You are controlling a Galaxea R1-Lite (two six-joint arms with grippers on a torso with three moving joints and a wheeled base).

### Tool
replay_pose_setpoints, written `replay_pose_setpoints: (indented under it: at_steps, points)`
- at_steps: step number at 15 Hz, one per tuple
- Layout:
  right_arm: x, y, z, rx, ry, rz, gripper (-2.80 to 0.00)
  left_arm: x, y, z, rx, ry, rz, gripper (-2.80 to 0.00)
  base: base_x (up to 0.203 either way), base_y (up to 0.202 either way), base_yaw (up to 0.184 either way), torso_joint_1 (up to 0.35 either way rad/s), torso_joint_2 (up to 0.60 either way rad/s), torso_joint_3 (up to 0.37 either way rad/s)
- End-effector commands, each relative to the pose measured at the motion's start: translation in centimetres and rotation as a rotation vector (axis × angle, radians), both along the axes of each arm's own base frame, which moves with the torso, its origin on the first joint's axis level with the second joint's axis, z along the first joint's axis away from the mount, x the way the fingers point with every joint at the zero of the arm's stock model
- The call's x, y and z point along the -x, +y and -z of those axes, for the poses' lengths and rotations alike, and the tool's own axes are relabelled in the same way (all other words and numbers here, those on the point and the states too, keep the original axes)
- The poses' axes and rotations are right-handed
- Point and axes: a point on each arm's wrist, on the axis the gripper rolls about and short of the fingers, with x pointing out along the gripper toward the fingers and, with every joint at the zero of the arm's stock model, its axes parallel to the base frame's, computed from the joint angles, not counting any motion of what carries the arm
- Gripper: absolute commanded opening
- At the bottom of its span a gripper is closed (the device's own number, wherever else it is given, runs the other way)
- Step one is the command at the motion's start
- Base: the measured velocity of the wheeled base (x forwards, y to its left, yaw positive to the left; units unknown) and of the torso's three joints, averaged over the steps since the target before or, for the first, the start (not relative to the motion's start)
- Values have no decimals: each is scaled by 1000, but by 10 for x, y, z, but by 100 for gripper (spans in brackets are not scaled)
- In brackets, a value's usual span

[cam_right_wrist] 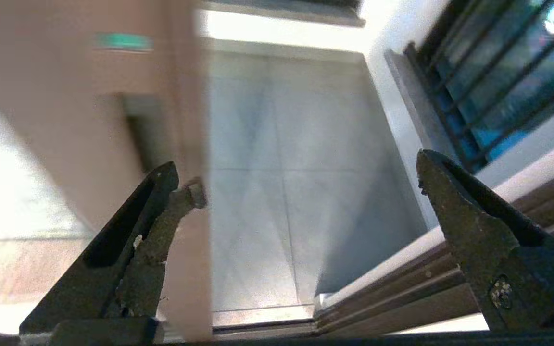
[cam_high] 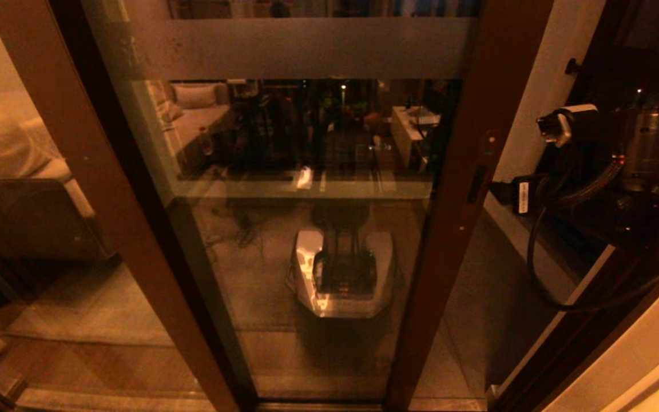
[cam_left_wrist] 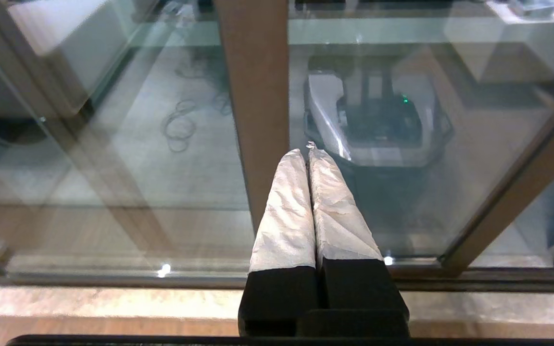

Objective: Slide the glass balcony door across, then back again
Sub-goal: Close the slid door

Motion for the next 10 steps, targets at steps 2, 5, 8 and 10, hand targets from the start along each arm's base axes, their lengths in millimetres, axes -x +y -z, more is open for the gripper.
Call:
replay_pose_setpoints:
  at_steps: [2,5,8,10]
  points:
    - [9,9,-6,-8,-18,-49,0,0,0,0,0,2,0,-280,0,0,0,0,0,0]
    - [4,16,-5,-7,-13,-64,0,0,0,0,0,2,0,-280,0,0,0,0,0,0]
    - [-7,18,7,3,23,-61,0,0,0,0,0,2,0,-280,0,0,0,0,0,0]
    - [-10,18,11,4,34,-55,0,0,0,0,0,2,0,-280,0,0,0,0,0,0]
